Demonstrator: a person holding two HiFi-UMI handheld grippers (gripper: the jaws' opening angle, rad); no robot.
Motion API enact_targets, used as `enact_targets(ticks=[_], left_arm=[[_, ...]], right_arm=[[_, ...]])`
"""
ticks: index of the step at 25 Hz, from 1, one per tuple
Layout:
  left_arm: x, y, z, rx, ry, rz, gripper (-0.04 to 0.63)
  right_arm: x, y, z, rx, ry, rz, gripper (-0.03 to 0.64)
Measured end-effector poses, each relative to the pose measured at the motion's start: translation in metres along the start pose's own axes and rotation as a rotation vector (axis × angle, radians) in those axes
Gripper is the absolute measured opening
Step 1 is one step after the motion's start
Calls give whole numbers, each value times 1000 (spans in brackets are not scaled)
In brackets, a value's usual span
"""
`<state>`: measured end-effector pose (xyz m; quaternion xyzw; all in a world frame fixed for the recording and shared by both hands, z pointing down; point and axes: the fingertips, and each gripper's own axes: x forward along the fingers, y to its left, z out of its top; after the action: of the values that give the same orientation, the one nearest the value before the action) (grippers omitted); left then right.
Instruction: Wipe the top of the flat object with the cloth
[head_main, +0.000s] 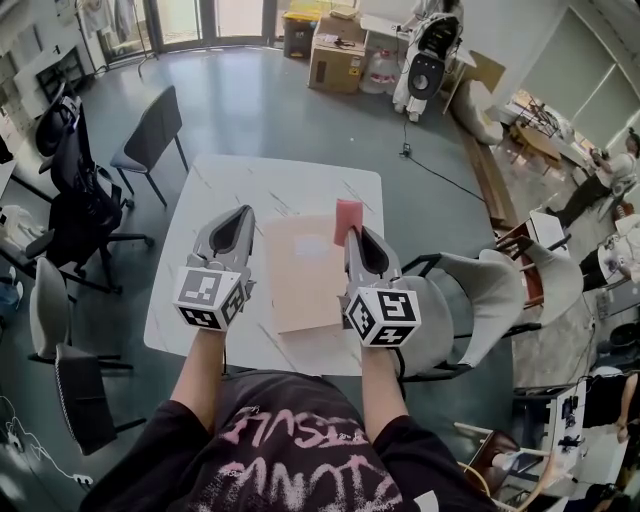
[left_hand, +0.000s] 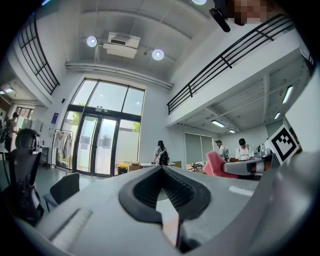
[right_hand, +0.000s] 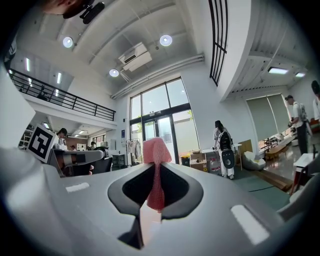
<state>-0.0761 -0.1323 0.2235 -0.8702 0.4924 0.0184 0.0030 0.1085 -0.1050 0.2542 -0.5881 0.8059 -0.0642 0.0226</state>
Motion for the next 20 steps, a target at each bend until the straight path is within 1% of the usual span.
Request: enact_targets(ticks=[5, 13, 20], left_arm=[[1, -1, 0, -2, -5, 2, 0], [4, -6, -3, 0, 1, -18, 0], [4, -2, -5, -8, 4, -10, 0]], right_arm=[[0, -1, 1, -4, -5, 3, 51], [4, 1, -2, -1, 9, 15, 48], [5, 1, -5, -6, 18, 15, 48]])
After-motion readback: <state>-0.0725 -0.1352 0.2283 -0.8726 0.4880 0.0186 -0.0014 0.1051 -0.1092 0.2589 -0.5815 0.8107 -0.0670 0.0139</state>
